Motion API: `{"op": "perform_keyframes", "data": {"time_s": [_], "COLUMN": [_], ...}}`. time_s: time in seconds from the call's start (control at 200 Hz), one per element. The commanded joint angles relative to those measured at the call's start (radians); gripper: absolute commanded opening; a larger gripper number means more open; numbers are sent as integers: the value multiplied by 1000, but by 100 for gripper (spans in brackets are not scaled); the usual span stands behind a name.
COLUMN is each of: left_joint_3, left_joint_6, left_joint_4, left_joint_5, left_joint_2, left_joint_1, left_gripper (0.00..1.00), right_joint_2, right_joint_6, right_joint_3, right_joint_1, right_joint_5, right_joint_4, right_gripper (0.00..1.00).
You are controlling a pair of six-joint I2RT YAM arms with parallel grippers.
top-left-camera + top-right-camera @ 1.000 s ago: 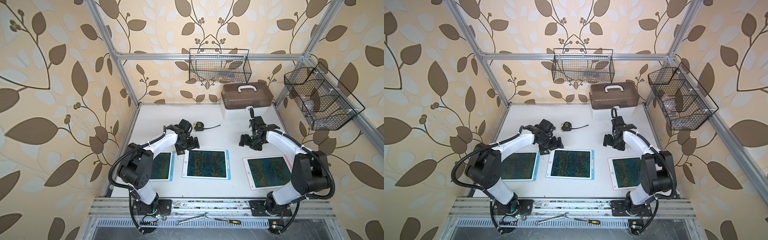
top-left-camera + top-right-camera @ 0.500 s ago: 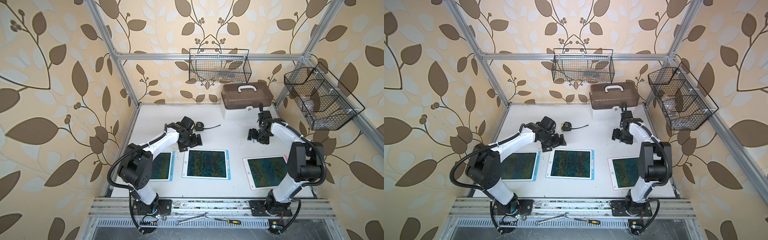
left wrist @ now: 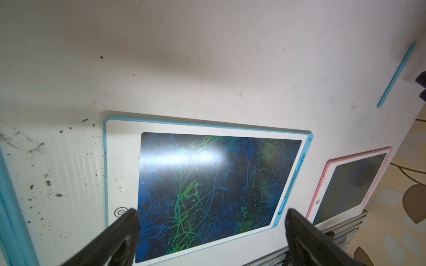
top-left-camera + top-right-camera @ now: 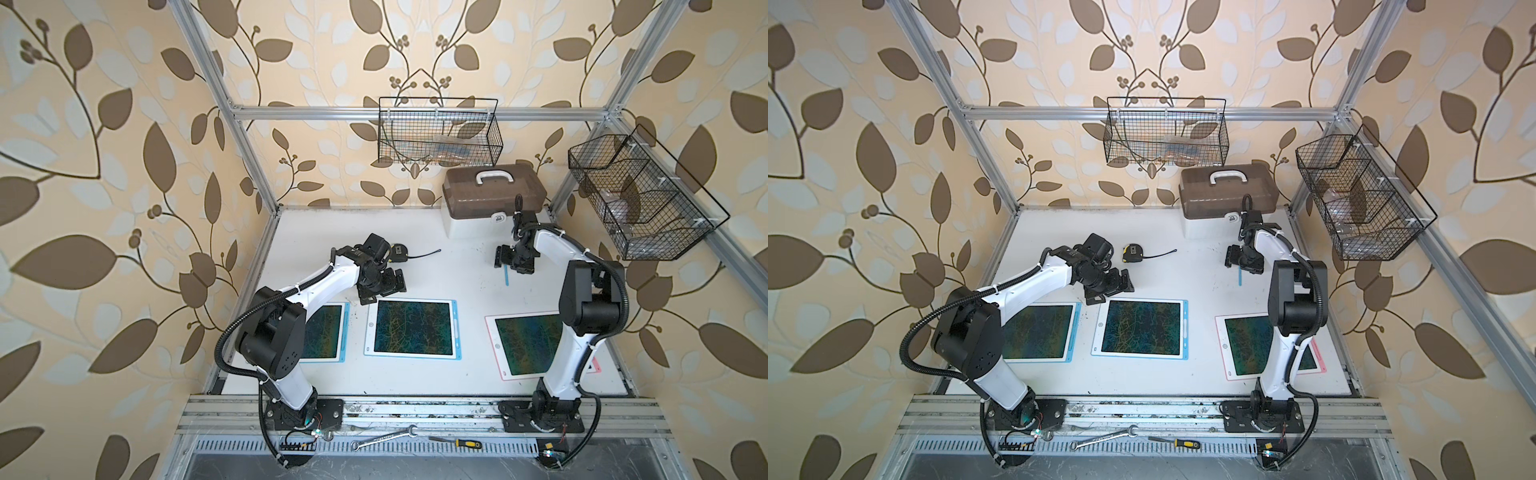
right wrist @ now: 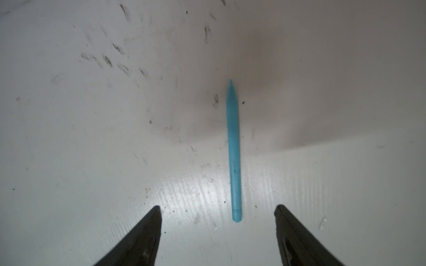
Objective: Place the stylus back onto the writing tablet
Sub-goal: Adjust the stylus at the center of the board.
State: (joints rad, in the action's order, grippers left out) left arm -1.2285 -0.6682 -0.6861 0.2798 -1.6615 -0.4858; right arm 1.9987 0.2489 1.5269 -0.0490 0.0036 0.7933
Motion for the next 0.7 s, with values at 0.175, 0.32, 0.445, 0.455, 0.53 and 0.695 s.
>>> {"op": "perform_keyframes", "data": {"time_s": [0.175,0.32,0.445,0.455,0.53,0.695], "left_joint_3": [-55,-60,-62,-62,-64,-66], "left_joint_6": [-21,-23,-23,-24,-26,-26], "left_joint_4": [-18,-15,-16,-16,-12,-7], "left_joint_5": [4,4,4,4,6,12], "left_joint_2": [8,0,-6,-7,-10,-22], "left_joint_1": [-16,-16,-16,-17,-16,-16], "left_gripper": [99,99,99,99,99,99], "right_joint_2": [106,137,160,162,172,187], "right_joint_6": [-4,3,6,5,5,2], "right_joint_3": [92,111,119,119,121,128], "right_joint_1": [-4,-6,-8,-8,-6,6], "right_joint_5": [-25,-35,-42,-43,-44,-38], "right_joint_4": [13,8,5,6,4,7], "right_gripper": [77,76,76,76,71,66]}}
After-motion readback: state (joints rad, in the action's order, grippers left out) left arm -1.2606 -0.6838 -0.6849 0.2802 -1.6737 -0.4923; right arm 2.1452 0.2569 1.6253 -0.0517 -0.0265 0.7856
